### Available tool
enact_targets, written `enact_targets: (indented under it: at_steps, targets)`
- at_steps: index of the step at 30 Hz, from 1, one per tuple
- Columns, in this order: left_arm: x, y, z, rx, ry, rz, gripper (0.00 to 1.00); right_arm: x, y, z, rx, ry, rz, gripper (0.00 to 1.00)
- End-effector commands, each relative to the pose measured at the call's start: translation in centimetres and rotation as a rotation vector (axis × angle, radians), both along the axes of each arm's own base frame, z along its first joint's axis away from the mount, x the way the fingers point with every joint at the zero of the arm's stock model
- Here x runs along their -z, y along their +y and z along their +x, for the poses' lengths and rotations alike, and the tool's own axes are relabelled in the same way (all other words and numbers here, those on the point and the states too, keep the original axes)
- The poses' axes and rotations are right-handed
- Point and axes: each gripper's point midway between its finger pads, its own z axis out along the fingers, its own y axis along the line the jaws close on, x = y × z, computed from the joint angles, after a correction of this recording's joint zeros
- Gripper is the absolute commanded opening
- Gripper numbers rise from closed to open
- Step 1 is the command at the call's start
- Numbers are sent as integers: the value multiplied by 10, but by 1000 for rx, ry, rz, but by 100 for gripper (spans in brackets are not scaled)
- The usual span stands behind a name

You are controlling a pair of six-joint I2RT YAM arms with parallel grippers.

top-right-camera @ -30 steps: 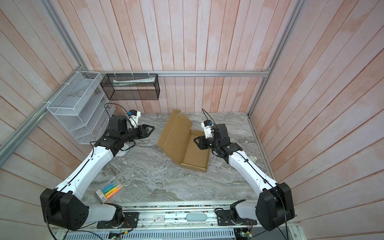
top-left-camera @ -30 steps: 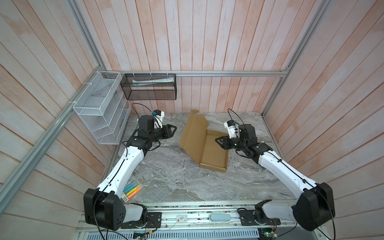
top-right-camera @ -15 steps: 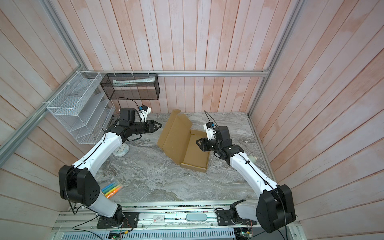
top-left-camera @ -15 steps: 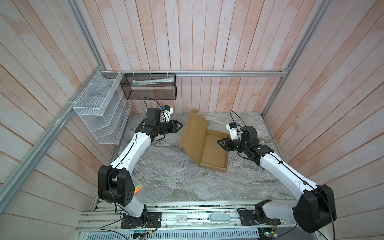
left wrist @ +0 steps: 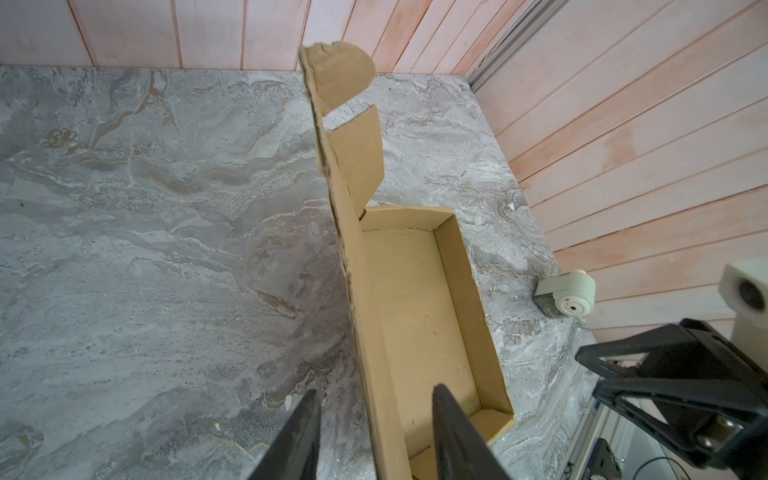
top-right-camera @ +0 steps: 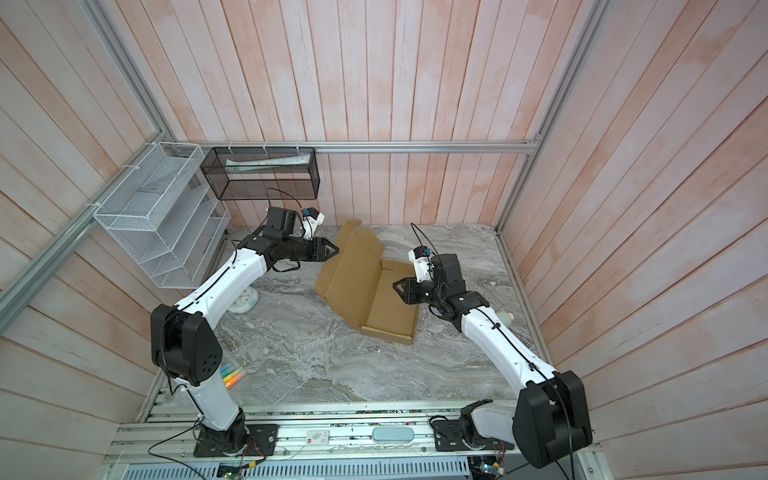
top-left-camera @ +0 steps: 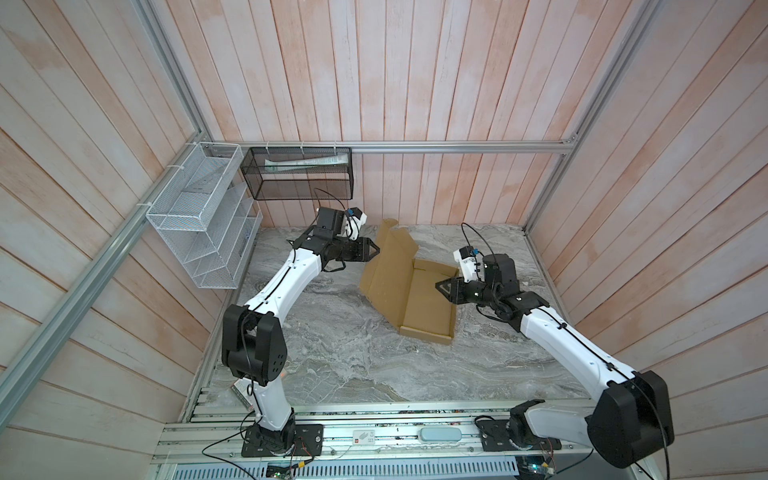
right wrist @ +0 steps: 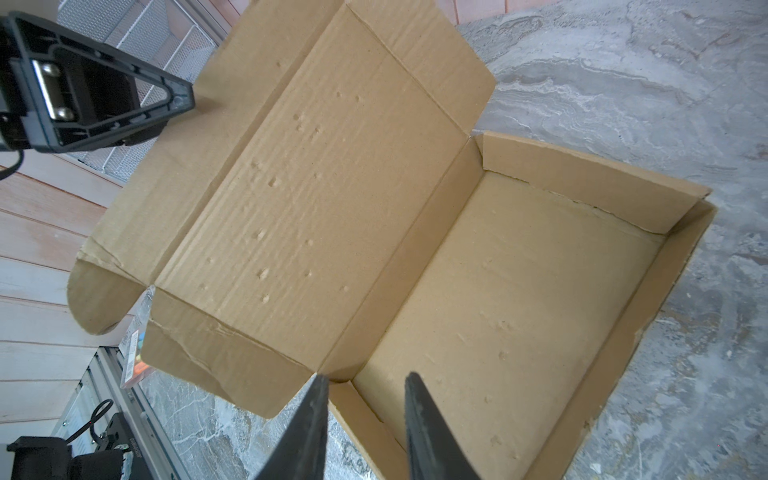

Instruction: Fold the paper box

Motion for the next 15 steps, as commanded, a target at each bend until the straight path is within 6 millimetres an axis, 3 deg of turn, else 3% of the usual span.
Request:
enact_targets:
  at_steps: [1, 15]
  targets:
    - [0, -6, 3, 29, -11, 43, 43, -4, -2, -3, -6, -22, 14, 33]
    - [21, -15, -6, 80, 39, 143, 38, -4, -6, -4, -6, -24, 31, 33]
